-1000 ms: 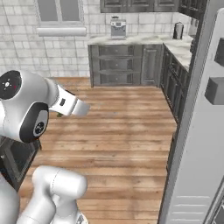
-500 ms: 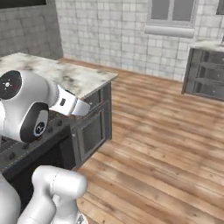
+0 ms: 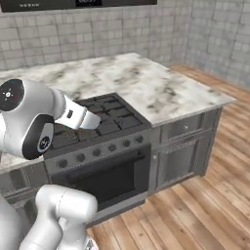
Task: Take the lemon wedge from the fridge and place it on the plate with fish on the dining counter.
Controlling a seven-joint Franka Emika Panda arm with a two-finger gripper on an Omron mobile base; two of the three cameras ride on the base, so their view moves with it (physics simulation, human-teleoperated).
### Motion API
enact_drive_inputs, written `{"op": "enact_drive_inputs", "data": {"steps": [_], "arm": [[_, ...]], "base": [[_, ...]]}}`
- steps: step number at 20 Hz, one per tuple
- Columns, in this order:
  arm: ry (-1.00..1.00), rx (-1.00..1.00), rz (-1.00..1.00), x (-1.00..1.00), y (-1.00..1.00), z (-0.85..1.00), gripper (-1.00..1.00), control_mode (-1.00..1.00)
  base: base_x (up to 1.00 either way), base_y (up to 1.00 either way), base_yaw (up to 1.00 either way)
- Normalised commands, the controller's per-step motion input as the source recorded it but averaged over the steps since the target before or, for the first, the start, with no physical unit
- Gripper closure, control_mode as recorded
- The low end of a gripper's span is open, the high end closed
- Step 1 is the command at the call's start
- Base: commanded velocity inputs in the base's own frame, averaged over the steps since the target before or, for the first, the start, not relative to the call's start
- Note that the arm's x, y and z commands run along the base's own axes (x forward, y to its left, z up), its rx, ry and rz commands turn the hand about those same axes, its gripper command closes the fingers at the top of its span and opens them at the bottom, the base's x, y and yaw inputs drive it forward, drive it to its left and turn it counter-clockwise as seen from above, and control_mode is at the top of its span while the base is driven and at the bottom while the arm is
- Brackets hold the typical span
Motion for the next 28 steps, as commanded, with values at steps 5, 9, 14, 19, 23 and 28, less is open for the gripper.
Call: {"op": "enact_drive_inputs", "data": {"steps": [5,9,14,19,23,28], "arm": [[0.00,0.00,0.00,0.00,0.00,0.00,1.00,1.00],[0.00,0.00,0.00,0.00,0.00,0.00,1.00,1.00],[0.00,0.00,0.00,0.00,0.00,0.00,1.00,1.00],[0.00,0.00,0.00,0.00,0.00,0.00,1.00,1.00],[0.00,0.00,0.00,0.00,0.00,0.00,1.00,1.00],[0.00,0.00,0.00,0.00,0.00,0.00,1.00,1.00]], "base": [[-0.51,0.45,0.74],[-0.57,1.00,0.38],[-0.40,1.00,0.22],[-0.18,1.00,0.15],[-0.01,1.00,0.12],[0.00,1.00,0.09]]}}
